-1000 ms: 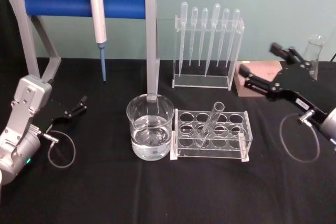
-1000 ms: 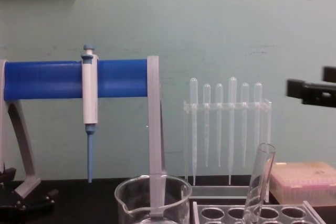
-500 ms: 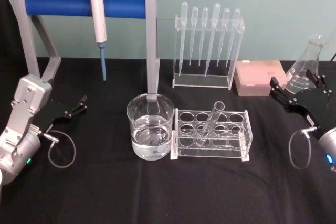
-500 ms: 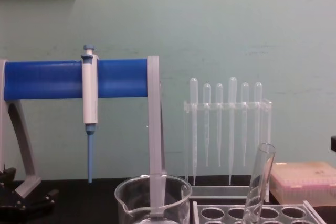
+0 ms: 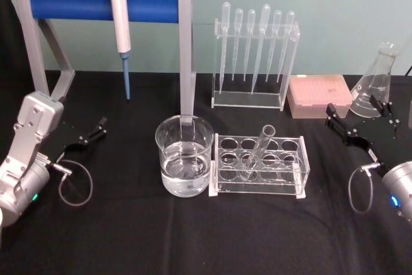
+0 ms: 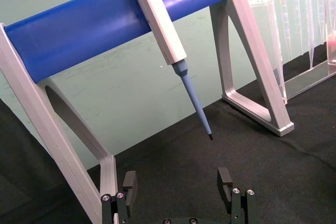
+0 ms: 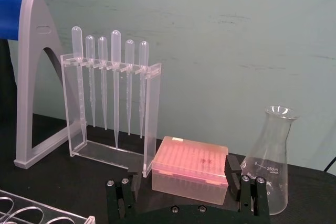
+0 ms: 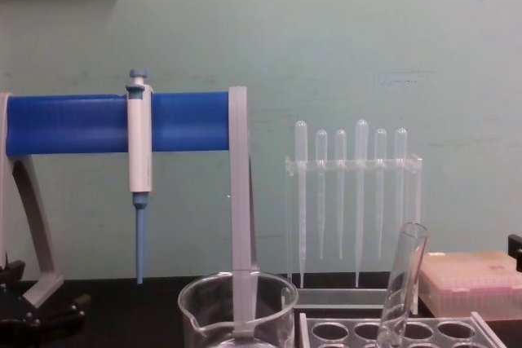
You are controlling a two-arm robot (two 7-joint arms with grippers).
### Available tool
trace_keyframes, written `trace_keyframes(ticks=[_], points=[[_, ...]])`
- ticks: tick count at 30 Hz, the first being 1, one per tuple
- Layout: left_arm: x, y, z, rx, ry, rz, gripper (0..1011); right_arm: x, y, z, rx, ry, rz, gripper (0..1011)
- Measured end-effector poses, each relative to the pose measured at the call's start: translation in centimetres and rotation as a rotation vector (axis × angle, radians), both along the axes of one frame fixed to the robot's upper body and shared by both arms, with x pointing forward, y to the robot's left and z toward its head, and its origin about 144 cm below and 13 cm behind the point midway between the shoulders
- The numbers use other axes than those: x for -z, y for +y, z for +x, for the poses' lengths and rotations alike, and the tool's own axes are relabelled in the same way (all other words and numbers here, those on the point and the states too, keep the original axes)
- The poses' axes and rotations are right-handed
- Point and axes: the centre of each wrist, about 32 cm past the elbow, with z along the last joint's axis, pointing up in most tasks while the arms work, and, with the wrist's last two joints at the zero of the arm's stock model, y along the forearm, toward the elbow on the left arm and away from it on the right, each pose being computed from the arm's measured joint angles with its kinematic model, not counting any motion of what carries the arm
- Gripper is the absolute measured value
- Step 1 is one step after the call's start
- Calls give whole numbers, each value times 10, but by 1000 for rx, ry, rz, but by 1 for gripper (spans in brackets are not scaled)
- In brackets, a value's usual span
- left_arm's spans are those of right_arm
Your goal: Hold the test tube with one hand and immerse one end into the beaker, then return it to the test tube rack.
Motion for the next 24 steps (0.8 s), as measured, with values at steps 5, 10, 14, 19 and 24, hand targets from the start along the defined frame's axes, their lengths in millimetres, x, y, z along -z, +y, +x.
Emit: trace_keyframes(ticks=[5,10,14,19,24], points=[[0,0,0,0,0,0,1000,0,0,0,-1,-1,-1,1003],[0,0,0,0,0,0,1000,-1,0,0,-1,-2,-1,1002],[0,0,0,0,0,0,1000,-1,0,0,-2,-2,-1,1002],[0,0,0,0,0,0,1000,-1,0,0,-2,-2,-1,1002],[0,0,0,0,0,0,1000,-1,0,0,-2,-3,-1,1002]])
